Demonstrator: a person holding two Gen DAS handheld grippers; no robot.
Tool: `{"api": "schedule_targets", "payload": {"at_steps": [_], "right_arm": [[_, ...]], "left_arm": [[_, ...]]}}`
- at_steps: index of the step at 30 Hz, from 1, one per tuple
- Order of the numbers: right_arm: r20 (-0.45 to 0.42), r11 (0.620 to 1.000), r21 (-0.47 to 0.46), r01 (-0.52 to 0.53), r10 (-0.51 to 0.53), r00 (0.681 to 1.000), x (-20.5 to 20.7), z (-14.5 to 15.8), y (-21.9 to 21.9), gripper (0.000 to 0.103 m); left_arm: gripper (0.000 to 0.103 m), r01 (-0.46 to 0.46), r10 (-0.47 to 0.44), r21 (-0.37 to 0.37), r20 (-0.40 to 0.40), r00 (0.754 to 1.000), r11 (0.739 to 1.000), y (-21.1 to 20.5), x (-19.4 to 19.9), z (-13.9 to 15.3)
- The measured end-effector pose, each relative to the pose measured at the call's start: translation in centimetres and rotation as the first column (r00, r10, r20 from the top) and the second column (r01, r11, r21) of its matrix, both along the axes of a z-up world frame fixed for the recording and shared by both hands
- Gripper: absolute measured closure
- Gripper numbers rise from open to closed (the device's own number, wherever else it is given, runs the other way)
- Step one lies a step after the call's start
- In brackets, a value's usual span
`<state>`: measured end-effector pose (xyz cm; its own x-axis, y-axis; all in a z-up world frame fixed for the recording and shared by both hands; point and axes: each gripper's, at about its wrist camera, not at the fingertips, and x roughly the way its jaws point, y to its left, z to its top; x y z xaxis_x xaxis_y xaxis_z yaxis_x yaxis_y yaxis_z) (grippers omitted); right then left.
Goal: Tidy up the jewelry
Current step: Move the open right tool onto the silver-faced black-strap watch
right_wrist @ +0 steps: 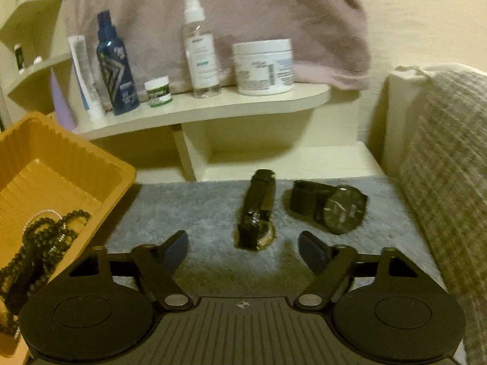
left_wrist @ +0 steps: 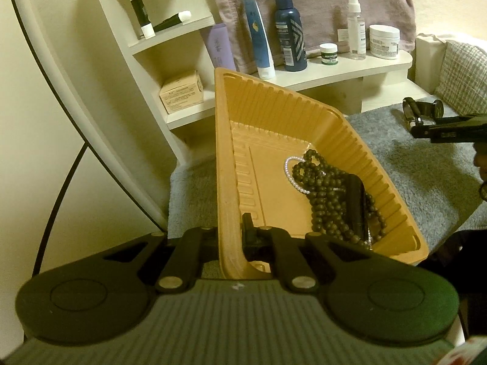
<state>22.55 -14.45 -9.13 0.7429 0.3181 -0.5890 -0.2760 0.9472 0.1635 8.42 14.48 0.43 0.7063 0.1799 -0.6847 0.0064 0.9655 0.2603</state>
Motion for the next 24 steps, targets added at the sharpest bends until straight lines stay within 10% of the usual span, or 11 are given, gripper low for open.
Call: {"api": "schedule_targets", "payload": {"at_steps": [12, 24], "right_arm": [[0.011, 0.992, -0.120, -0.023, 0.025, 1.000, 2.2, -1.4, 0.8, 0.067], [-0.013, 0.993, -0.112, -0.035, 0.034, 0.999, -0.3, -0.7, 0.5, 0.068]], "left_arm": [[0.098, -0.004, 0.004, -0.004, 0.000, 1.000, 1.000, 0.1, 0.0, -0.1], [0.098, -0.001, 0.001, -0.004, 0.004, 1.000, 1.000, 0.1, -0.1, -0.2]]}}
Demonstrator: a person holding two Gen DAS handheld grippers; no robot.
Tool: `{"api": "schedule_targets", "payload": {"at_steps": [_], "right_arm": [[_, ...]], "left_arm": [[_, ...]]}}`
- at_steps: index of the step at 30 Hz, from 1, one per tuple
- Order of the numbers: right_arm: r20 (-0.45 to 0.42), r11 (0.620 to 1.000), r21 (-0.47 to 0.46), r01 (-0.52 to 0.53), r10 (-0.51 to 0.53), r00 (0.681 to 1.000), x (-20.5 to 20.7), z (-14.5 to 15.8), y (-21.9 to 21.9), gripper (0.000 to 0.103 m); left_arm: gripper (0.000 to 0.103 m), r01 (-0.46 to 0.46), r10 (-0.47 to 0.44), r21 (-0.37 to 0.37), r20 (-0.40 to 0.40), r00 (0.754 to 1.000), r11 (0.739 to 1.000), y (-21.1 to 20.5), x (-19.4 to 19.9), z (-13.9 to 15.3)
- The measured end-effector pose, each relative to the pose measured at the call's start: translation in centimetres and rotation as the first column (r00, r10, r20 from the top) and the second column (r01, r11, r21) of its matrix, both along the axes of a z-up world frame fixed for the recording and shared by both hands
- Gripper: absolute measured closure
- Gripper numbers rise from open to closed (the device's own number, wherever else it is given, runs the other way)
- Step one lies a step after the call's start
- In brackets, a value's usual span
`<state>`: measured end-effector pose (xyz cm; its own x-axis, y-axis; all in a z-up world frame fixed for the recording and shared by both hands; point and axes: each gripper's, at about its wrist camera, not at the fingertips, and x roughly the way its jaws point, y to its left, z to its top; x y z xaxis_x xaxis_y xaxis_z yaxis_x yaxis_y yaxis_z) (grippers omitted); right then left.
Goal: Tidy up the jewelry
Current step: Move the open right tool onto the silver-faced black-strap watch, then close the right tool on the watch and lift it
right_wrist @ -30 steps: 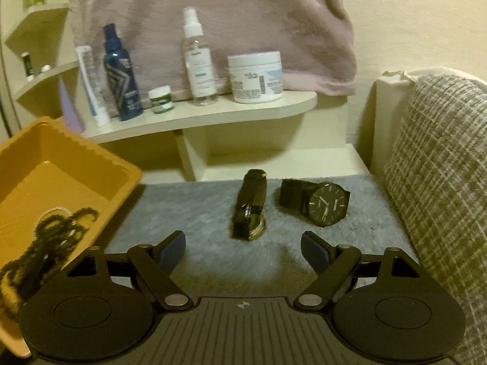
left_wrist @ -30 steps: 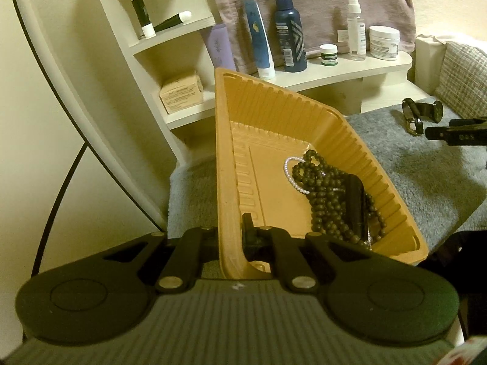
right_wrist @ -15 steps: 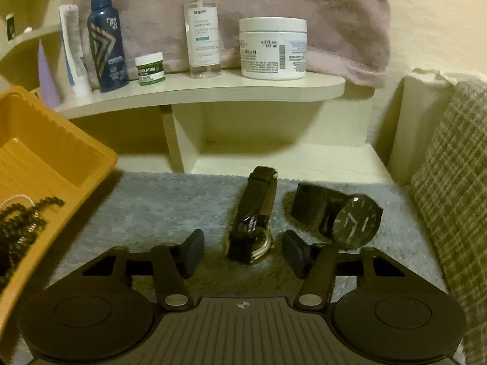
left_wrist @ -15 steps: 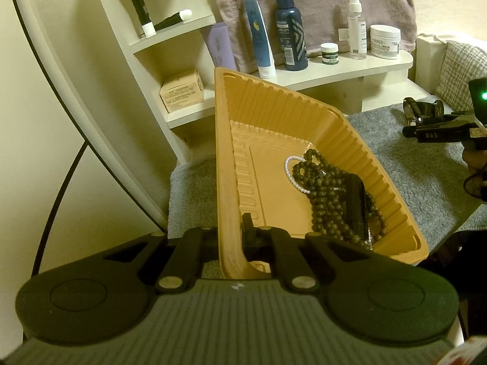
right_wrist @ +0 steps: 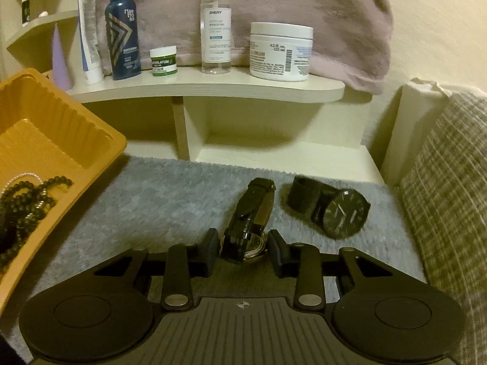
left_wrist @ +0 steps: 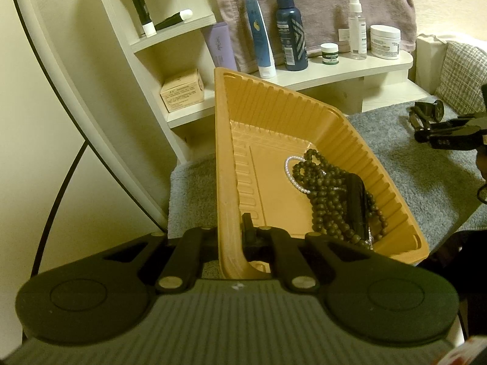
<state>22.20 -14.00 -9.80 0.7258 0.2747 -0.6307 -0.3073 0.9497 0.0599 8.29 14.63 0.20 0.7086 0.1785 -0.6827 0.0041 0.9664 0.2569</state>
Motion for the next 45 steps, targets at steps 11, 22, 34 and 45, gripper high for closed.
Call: {"api": "schedule_targets", "payload": {"at_steps": [11, 22, 34, 45], "right_arm": [[-0.013, 0.995, 0.101, 0.006, -0.005, 1.000, -3.1, 1.5, -0.6, 0.068], [0.011, 0.994, 0.110, -0.013, 0.012, 1.000, -4.3, 2.4, -0.2, 0.068], [0.039, 0.994, 0.104, -0.042, 0.038, 0.999, -4.3, 3.1, 0.3, 0.068], [0.080, 0.989, 0.107, -0.101, 0.092, 0.992, -4.1, 5.0, 2.0, 0.068]], "left_arm": [[0.097, 0.006, -0.006, 0.002, 0.006, 1.000, 1.000, -0.2, -0.4, 0.1], [0.097, 0.008, -0.008, -0.003, 0.009, 1.000, 1.000, -0.2, -0.5, 0.2], [0.097, 0.007, -0.007, -0.004, 0.009, 1.000, 1.000, -0.2, -0.5, 0.2], [0.097, 0.006, -0.006, -0.008, 0.009, 1.000, 1.000, -0.1, -0.4, 0.2]]}}
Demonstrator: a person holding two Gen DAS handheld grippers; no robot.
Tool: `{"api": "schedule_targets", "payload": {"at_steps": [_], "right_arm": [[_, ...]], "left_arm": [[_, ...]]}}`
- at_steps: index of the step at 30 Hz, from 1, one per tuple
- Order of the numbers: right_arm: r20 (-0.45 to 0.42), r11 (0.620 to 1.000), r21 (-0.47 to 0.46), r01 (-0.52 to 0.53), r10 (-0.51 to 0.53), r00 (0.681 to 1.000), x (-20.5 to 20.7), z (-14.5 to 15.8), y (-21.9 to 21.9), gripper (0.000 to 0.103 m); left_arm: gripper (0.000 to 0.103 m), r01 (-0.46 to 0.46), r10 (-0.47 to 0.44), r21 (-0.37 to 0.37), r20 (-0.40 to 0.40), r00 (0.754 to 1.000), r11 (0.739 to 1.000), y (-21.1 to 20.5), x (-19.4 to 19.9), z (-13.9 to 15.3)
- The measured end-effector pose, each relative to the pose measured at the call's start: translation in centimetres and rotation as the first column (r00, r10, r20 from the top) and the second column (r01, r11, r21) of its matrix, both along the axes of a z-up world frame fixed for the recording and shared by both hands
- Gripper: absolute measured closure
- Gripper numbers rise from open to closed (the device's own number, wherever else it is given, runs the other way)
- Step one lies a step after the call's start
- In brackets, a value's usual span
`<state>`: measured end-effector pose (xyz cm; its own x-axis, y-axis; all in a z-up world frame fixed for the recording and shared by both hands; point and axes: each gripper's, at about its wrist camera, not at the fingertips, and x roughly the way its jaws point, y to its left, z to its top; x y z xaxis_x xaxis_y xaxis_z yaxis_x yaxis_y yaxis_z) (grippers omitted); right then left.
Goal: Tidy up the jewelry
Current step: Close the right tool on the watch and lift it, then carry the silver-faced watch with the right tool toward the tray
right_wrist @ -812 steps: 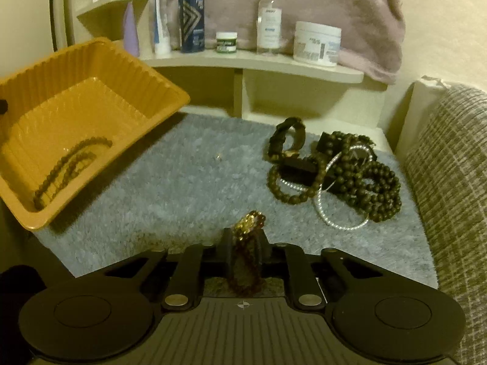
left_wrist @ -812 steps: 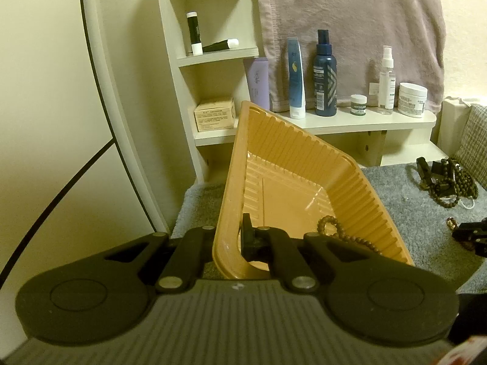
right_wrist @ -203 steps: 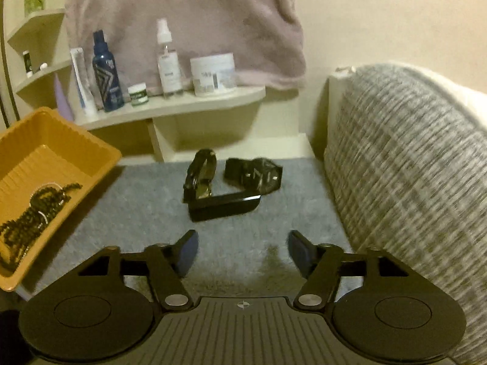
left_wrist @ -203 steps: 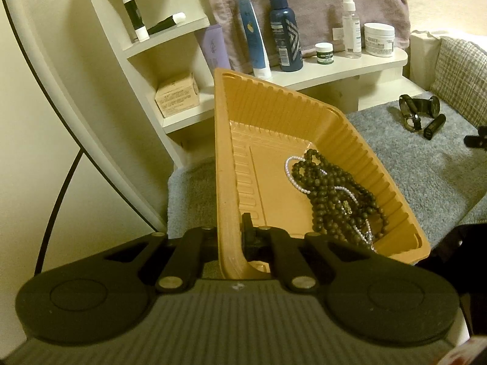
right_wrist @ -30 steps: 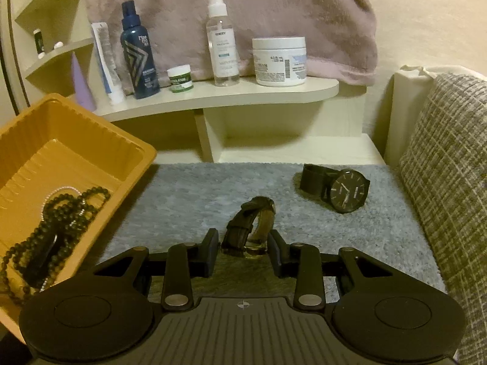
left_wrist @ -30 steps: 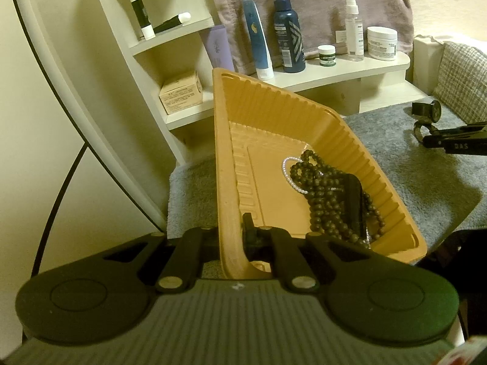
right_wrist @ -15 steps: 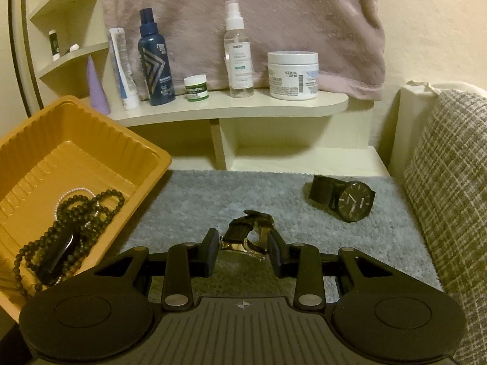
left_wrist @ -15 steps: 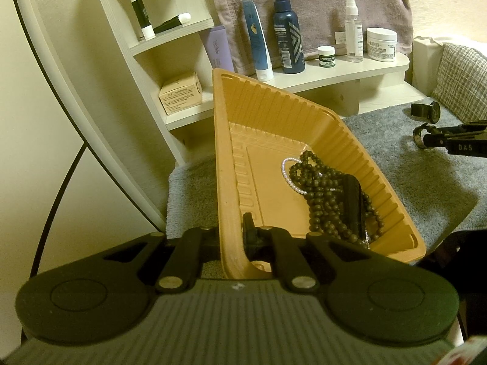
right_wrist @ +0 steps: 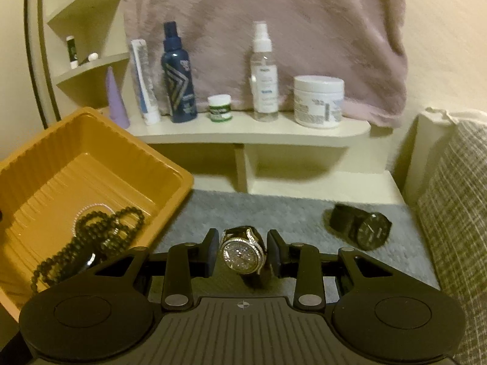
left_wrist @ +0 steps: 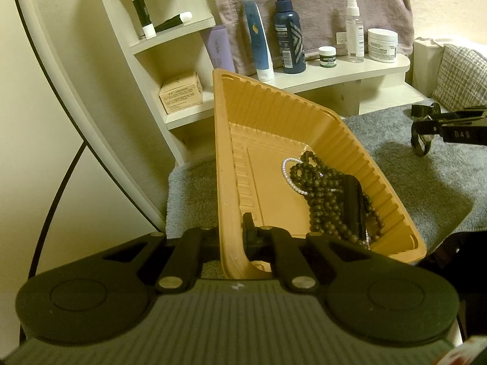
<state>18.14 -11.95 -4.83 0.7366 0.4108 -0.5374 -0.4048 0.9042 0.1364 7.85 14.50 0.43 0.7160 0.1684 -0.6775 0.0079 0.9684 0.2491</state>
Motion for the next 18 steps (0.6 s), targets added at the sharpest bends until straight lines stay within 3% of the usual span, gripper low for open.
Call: {"api": "schedule_targets", "payload": {"at_steps": [11, 14, 18], "right_arm": [[0.062, 0.993, 0.035, -0.115, 0.112, 0.992, -0.7, 3.2, 4.2, 0.070], [0.066, 0.983, 0.064, -0.174, 0.170, 0.983, -0.9, 4.1, 5.8, 0.103], [0.085, 0.968, 0.058, -0.243, 0.238, 0.968, -1.2, 4.5, 8.2, 0.103]], "left_arm": [[0.097, 0.000, 0.000, -0.003, 0.002, 1.000, 1.000, 0.0, 0.0, 0.0], [0.097, 0.000, 0.000, -0.006, 0.002, 1.000, 1.000, 0.0, 0.0, 0.0], [0.096, 0.001, -0.001, -0.012, 0.008, 1.000, 1.000, 0.1, 0.0, 0.1]]}}
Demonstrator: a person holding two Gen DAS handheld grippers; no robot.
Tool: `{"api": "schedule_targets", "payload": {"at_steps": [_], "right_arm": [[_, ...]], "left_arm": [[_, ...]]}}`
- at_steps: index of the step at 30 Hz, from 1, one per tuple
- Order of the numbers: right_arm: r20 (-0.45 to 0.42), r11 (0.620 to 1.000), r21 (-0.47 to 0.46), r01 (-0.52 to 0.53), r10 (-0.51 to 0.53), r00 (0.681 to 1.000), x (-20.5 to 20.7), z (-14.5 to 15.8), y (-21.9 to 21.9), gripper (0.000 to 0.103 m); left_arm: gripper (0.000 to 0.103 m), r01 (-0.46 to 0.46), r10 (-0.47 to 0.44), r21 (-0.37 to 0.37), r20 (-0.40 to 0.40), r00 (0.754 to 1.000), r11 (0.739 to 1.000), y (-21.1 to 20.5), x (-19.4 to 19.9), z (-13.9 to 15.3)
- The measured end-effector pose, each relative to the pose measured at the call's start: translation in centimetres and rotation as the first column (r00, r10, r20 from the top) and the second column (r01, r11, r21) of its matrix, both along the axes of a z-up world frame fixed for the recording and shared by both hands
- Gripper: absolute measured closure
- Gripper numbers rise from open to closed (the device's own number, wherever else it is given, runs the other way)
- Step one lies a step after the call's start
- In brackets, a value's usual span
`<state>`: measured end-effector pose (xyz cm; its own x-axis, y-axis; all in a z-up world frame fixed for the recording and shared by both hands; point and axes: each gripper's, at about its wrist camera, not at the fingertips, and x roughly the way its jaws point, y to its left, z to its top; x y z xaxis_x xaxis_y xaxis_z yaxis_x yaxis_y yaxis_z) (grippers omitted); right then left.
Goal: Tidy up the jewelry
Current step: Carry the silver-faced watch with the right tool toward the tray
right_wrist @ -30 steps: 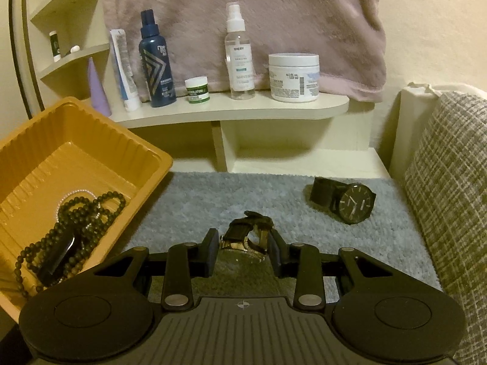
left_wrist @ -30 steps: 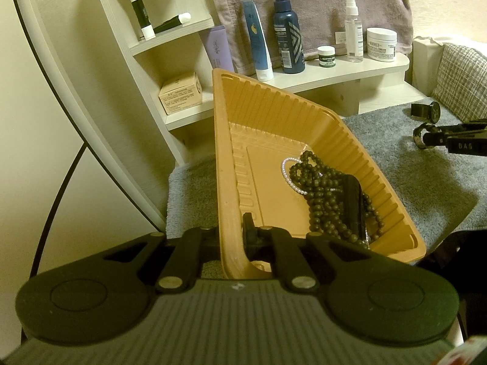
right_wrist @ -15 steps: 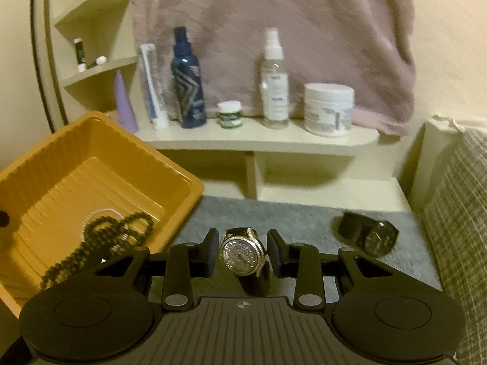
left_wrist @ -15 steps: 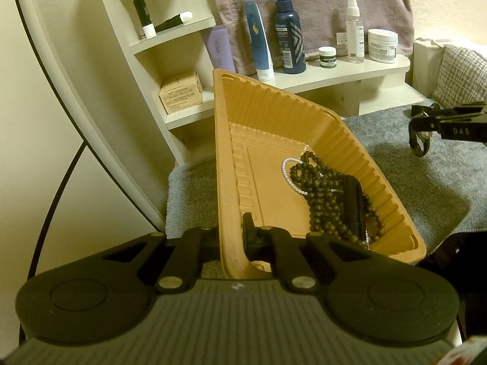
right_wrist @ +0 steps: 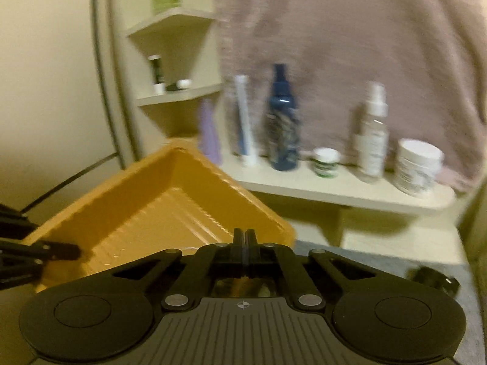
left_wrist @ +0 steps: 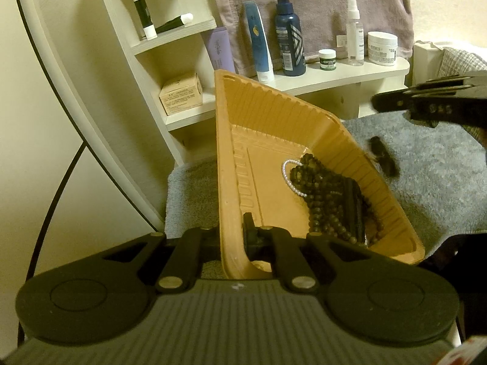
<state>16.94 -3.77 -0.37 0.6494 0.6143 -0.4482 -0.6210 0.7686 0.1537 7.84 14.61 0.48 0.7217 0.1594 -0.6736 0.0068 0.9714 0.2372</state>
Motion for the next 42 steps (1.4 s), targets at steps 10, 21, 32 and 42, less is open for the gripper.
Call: {"api": "schedule_targets", "payload": {"at_steps": [10, 21, 32, 42], "right_arm": [[-0.035, 0.995, 0.009, 0.097, -0.097, 0.995, 1.5, -1.4, -2.6, 0.103], [-0.089, 0.987, -0.037, 0.159, -0.161, 0.983, 1.5, -5.1, -6.6, 0.039], [-0.068, 0.988, -0.151, 0.022, -0.032, 0.997, -0.3, -6.9, -5.3, 0.039], [0.107, 0.886, -0.453, -0.095, 0.159, 0.981, -1.3, -9.4, -1.1, 0.039]], "left_arm": [[0.096, -0.001, 0.001, -0.011, 0.008, 1.000, 1.000, 0.2, 0.1, 0.1], [0.096, -0.003, 0.003, -0.005, 0.001, 1.000, 1.000, 0.2, -0.1, 0.0], [0.096, -0.004, 0.004, -0.003, -0.004, 1.000, 1.000, 0.2, 0.0, -0.1], [0.096, -0.004, 0.004, -0.003, -0.004, 1.000, 1.000, 0.2, 0.0, -0.1]]}}
